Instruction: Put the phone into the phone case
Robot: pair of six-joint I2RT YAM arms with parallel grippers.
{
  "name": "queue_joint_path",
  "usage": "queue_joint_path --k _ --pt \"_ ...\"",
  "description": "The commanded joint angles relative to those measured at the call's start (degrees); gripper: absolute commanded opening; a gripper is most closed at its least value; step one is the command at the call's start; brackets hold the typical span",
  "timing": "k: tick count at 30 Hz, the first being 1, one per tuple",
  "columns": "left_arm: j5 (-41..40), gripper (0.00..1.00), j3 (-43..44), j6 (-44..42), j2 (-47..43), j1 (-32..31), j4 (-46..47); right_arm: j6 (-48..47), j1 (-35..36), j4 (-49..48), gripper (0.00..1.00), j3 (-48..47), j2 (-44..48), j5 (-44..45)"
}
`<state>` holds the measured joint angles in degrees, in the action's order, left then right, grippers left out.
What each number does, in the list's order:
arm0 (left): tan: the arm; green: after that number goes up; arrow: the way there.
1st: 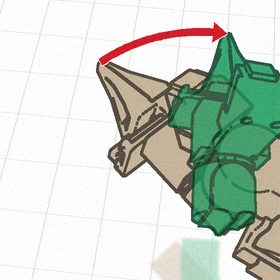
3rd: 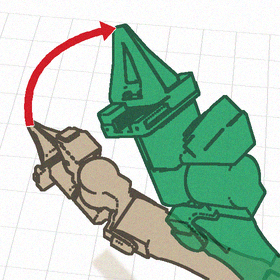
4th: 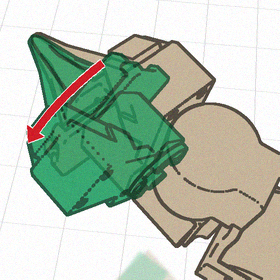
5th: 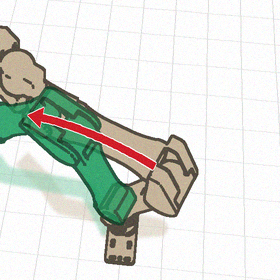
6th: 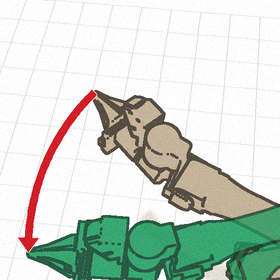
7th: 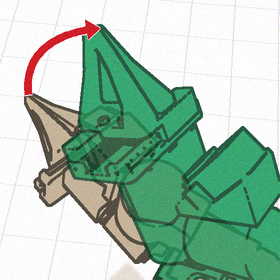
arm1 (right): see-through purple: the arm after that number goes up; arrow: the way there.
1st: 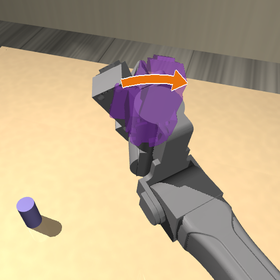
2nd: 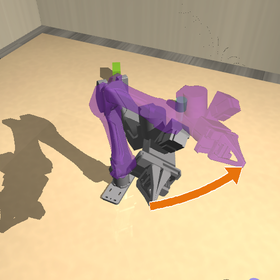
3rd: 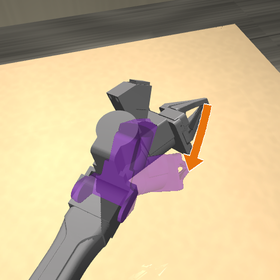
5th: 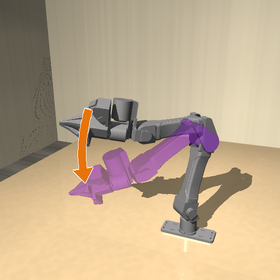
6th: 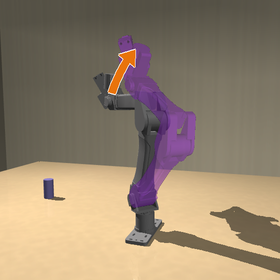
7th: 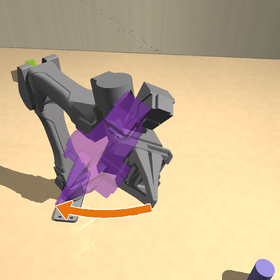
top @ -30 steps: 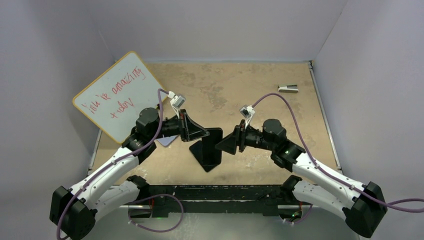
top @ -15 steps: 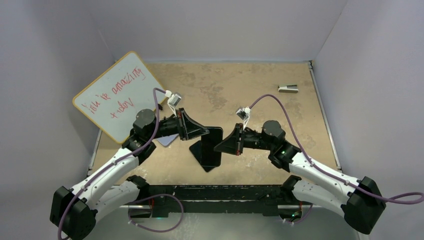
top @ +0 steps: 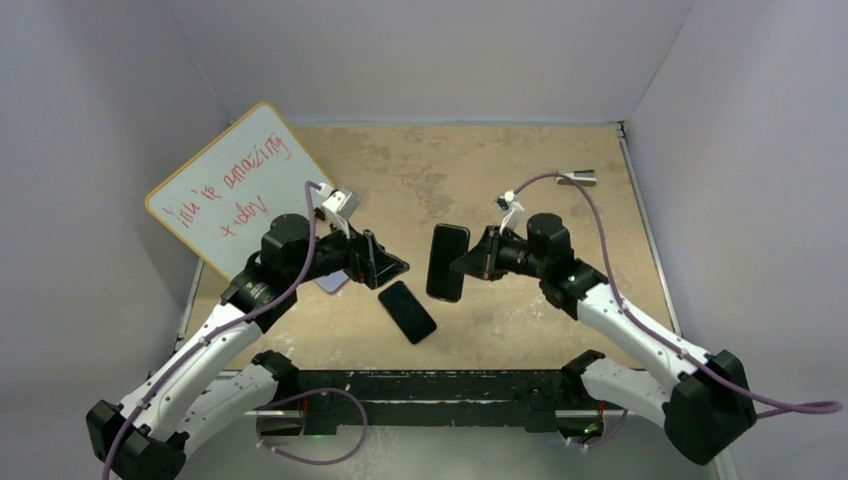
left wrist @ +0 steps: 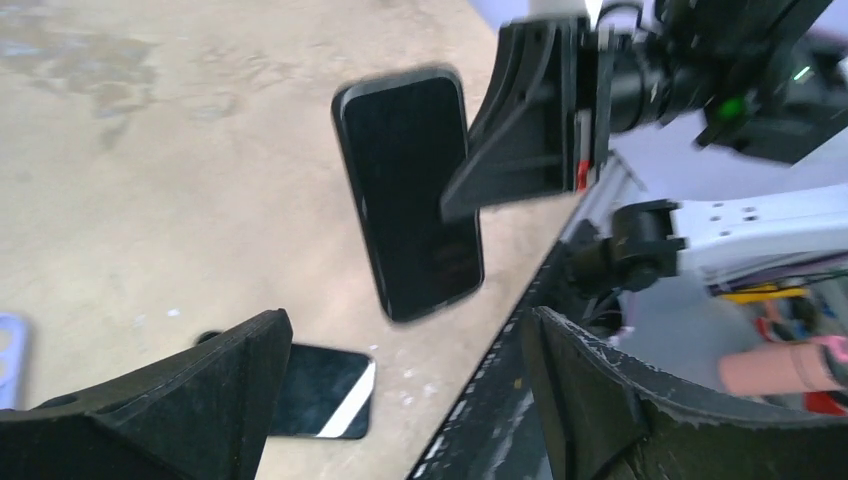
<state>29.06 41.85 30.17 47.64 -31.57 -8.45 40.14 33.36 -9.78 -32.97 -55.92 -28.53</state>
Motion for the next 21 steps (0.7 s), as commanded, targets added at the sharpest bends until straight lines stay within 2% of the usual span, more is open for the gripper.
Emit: queue_joint_path --k 1,6,11,16,19,21 --pt "-9.12 0.88 3.45 -11.37 -1.7 -0.1 -10.92 -10.23 -6.01 13.64 0.0 -11.96 -8.27 -0.03" --pt "-12.55 0.89 3.36 -14.85 -2.03 -0.16 -15.47 -18.05 -9.39 27.35 0.0 -22.72 -21.41 -0.34" --pt "-16.07 0.89 3.39 -15.38 -2.87 -0.15 -16.33 -20.58 -14.42 30.37 0.0 -27.74 -31.03 -4.2" --pt "-16.06 0.89 3.47 -15.58 -3.39 -0.15 -17.13 -25.14 -17.88 36.93 0.0 -33.71 -42.38 -6.5" --pt "-16.31 0.89 3.37 -15.58 -4.13 -0.15 -17.04 -24.94 -19.4 37.27 0.04 -35.07 -46.08 -4.59" --pt "-16.67 0.89 3.36 -15.67 -4.57 -0.15 -17.24 -24.55 -20.09 37.12 0.11 -35.55 -47.73 -2.89"
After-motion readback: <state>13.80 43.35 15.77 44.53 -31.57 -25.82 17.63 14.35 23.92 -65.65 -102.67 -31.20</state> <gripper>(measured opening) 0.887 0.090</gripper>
